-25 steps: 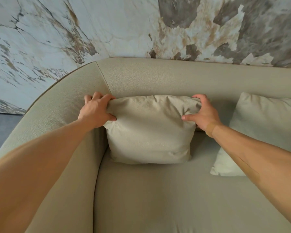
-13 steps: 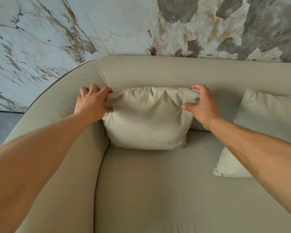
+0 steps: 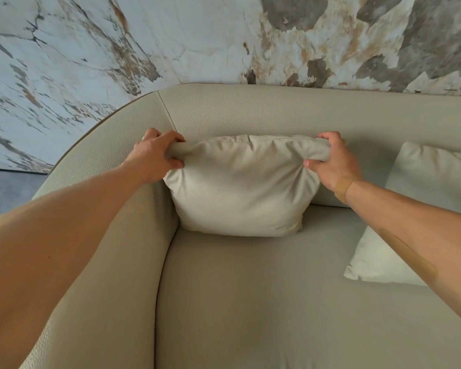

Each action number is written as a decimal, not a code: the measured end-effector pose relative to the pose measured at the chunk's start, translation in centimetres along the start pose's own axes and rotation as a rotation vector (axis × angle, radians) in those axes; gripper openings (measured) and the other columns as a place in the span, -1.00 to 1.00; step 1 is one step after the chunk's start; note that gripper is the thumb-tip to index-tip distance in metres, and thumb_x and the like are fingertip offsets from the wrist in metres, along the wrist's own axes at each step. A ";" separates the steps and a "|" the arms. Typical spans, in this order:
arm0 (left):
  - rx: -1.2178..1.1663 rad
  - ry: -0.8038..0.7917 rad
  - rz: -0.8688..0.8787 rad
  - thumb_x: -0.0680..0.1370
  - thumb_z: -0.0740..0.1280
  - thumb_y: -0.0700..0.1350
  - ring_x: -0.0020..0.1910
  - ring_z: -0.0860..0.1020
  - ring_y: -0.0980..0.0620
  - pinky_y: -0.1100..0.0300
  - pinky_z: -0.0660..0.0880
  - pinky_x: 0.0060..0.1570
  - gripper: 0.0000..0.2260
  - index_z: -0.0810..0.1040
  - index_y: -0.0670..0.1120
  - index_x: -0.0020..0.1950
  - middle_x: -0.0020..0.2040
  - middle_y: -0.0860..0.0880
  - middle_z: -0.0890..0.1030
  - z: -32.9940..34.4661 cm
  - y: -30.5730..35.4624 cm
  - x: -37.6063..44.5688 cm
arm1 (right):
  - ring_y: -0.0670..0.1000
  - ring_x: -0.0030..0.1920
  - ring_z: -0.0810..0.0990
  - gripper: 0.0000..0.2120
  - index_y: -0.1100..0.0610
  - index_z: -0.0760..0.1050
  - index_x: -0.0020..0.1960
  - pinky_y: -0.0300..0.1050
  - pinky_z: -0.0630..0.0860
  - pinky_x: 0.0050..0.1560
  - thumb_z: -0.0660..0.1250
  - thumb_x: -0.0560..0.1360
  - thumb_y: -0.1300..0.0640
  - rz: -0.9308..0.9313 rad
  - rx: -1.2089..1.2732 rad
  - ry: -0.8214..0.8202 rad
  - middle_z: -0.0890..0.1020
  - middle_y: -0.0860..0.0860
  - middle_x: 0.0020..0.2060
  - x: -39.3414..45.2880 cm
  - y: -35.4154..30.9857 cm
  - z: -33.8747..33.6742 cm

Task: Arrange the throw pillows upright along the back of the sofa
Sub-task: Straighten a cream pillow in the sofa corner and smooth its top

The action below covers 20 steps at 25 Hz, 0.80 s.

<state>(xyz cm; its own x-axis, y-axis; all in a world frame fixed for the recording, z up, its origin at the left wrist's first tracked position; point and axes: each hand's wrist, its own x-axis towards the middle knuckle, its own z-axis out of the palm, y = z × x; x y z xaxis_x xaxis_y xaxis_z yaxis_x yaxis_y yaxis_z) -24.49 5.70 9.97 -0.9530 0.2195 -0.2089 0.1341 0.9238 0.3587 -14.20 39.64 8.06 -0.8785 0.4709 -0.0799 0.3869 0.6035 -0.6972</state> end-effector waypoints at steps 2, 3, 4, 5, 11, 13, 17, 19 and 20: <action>-0.030 0.032 0.013 0.47 0.45 -0.03 0.20 0.40 -0.25 -0.18 0.42 0.22 -0.57 0.42 0.20 0.28 0.17 -0.05 0.33 -0.3 0.1 0.0 | 0.17 0.21 0.49 -0.48 0.04 0.35 0.34 -0.16 0.34 0.07 0.44 0.43 0.16 -0.002 0.000 0.009 0.53 0.12 0.20 -0.3 -0.4 -0.3; -0.034 0.041 0.016 0.47 0.45 -0.04 0.19 0.41 -0.25 -0.18 0.42 0.21 -0.58 0.43 0.19 0.28 0.16 -0.05 0.33 -0.5 0.3 -0.1 | 0.16 0.20 0.49 -0.49 0.05 0.35 0.33 -0.18 0.33 0.04 0.44 0.44 0.17 -0.005 -0.006 0.018 0.53 0.12 0.19 -0.4 -0.7 -0.5; -0.032 0.047 0.017 0.47 0.45 -0.04 0.19 0.41 -0.25 -0.19 0.43 0.21 -0.59 0.43 0.18 0.28 0.16 -0.05 0.34 -0.5 0.4 0.0 | 0.17 0.19 0.50 -0.49 0.05 0.35 0.33 -0.18 0.32 0.04 0.43 0.44 0.17 -0.008 -0.010 0.023 0.54 0.12 0.19 -0.3 -1.0 -0.6; -0.026 0.046 0.014 0.48 0.44 -0.04 0.19 0.41 -0.26 -0.19 0.43 0.20 -0.59 0.43 0.18 0.28 0.18 -0.07 0.34 -0.6 0.4 0.0 | 0.17 0.19 0.50 -0.49 0.05 0.35 0.33 -0.16 0.34 0.05 0.43 0.44 0.17 -0.011 -0.015 0.019 0.54 0.12 0.19 -0.2 -1.3 -0.7; -0.015 0.015 -0.012 0.48 0.43 -0.01 0.20 0.42 -0.27 -0.19 0.44 0.20 -0.61 0.41 0.21 0.26 0.22 -0.10 0.35 -0.2 0.3 0.2 | 0.19 0.22 0.50 -0.45 0.03 0.34 0.35 -0.09 0.39 0.16 0.46 0.42 0.15 0.017 -0.070 -0.008 0.53 0.13 0.22 0.1 -1.5 -0.8; -0.001 0.020 -0.006 0.49 0.43 -0.02 0.20 0.43 -0.26 -0.14 0.44 0.19 -0.61 0.42 0.19 0.27 0.23 -0.11 0.35 -0.2 0.5 0.2 | 0.18 0.23 0.49 -0.45 0.03 0.34 0.36 -0.09 0.39 0.17 0.45 0.43 0.16 0.028 -0.059 -0.016 0.53 0.12 0.23 -0.3 -1.5 -1.0; -0.006 0.021 -0.028 0.50 0.43 -0.04 0.20 0.44 -0.25 -0.12 0.46 0.16 -0.61 0.43 0.18 0.27 0.26 -0.12 0.36 -0.4 0.8 0.0 | 0.18 0.24 0.47 -0.46 0.04 0.34 0.35 -0.09 0.38 0.20 0.44 0.43 0.17 0.025 -0.061 -0.016 0.51 0.12 0.24 -0.5 -1.3 -0.8; 0.009 0.020 -0.017 0.50 0.42 -0.05 0.18 0.44 -0.24 -0.05 0.44 0.11 -0.62 0.43 0.16 0.28 0.25 -0.13 0.36 -0.5 0.8 -0.1 | 0.18 0.24 0.48 -0.46 0.05 0.34 0.36 -0.11 0.37 0.18 0.44 0.43 0.17 0.024 -0.062 -0.019 0.51 0.12 0.23 -0.5 -1.4 -0.8; 0.014 0.020 -0.012 0.51 0.41 -0.05 0.18 0.44 -0.23 -0.02 0.42 0.07 -0.62 0.43 0.15 0.29 0.25 -0.13 0.36 -0.6 0.7 0.0 | 0.17 0.23 0.48 -0.46 0.04 0.34 0.36 -0.13 0.37 0.15 0.44 0.43 0.16 0.023 -0.067 -0.020 0.51 0.11 0.22 -0.4 -1.5 -0.8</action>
<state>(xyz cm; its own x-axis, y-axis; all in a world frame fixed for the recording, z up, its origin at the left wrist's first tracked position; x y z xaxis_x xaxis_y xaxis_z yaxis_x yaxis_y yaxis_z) -24.51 6.19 10.78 -0.9597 0.2020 -0.1952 0.1260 0.9306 0.3437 -14.22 39.11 9.69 -0.8741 0.4731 -0.1101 0.4247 0.6343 -0.6460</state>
